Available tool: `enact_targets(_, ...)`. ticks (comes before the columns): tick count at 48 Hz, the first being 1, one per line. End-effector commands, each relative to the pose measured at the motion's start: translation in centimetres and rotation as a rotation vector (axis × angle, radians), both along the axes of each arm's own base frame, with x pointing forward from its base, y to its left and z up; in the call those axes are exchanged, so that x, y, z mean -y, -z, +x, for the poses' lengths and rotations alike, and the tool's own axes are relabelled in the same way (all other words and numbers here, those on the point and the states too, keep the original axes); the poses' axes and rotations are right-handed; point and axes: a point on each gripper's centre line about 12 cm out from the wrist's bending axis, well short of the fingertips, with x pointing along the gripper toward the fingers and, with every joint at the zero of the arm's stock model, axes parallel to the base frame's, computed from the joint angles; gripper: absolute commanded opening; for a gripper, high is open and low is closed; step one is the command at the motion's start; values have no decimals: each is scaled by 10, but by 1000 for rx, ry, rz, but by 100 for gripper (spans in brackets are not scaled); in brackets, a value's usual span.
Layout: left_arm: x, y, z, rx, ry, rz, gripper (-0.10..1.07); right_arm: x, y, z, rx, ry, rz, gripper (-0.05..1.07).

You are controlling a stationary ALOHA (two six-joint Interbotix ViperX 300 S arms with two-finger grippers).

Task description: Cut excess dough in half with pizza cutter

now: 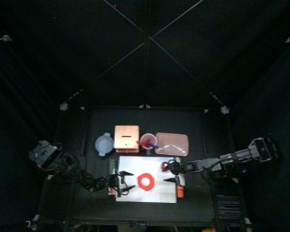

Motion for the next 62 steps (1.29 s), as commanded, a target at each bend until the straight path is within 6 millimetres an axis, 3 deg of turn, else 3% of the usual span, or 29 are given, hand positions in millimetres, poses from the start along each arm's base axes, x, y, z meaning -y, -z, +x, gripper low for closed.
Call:
enact_targets(1, 2, -11, 9, 42, -6, -6, 94, 1, -10, 2, 38, 2, 3, 88)
enact_targets(14, 3, -14, 16, 64, 26, 21, 94, 9, -17, 7, 61, 36, 8, 88)
enact_targets(27, -1, -9, 14, 50, 17, 30, 94, 32, -17, 13, 59, 131, 27, 88)
enact_targets(35, -3, -4, 15, 37, 13, 39, 94, 58, -27, 18, 70, 198, -8, 88)
enact_targets(49, -3, 6, 15, 11, 11, 52, 94, 101, -25, 10, -68, 163, -325, 88)
enact_targets(62, -4, 10, 15, 2, 8, 58, 94, 114, -43, 19, -29, 139, -454, 88)
